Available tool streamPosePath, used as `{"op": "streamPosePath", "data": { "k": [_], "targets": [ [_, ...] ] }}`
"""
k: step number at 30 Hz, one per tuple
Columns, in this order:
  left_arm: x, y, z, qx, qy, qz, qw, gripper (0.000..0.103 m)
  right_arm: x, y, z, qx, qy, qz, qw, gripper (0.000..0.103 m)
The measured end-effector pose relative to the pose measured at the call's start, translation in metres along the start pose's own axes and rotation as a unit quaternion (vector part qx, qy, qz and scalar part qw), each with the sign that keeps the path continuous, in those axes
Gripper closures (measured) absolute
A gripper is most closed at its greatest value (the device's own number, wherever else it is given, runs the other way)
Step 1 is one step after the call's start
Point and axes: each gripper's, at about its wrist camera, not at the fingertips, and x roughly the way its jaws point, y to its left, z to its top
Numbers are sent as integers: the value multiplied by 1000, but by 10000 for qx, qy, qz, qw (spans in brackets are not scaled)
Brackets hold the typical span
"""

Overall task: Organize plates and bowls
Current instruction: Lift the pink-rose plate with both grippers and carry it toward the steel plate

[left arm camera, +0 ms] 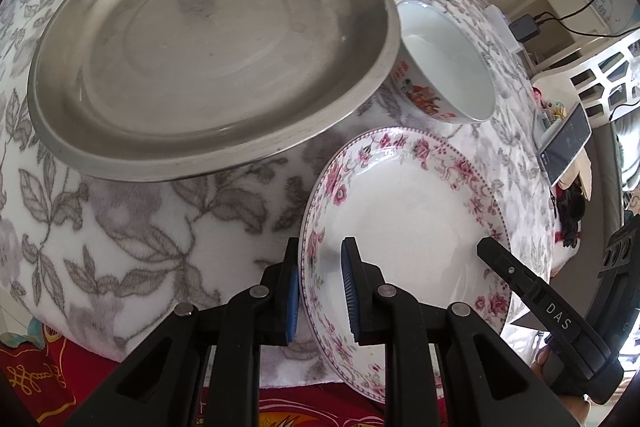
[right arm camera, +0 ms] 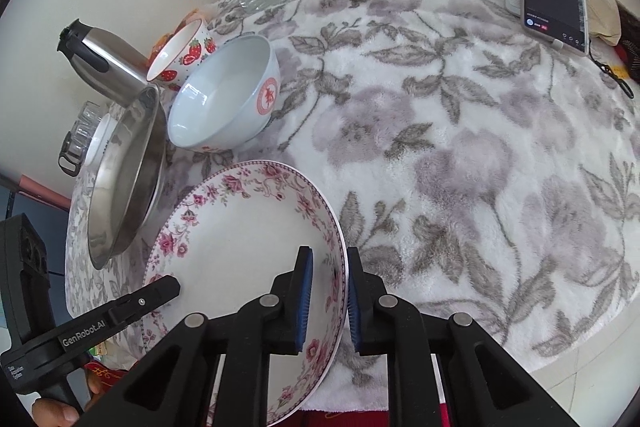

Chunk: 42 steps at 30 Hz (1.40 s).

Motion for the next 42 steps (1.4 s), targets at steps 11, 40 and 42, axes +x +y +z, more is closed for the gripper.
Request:
{"op": "streamPosePath", "data": {
  "k": [11, 40, 42],
  "targets": [
    [-13, -4, -1, 235, -246, -177, 9993, 83, -33, -5, -7, -8, -351, 80, 9994, 86],
    [-60, -13, 10, 642, -1206, -644, 9885, 83, -68, 12, -5, -84, -1110, 359, 9931, 86],
    [-63, -8, 12, 610, -1259, -644, 9881, 83, -67, 18, -4, -116, -1117, 388, 9929, 86]
  ]
}}
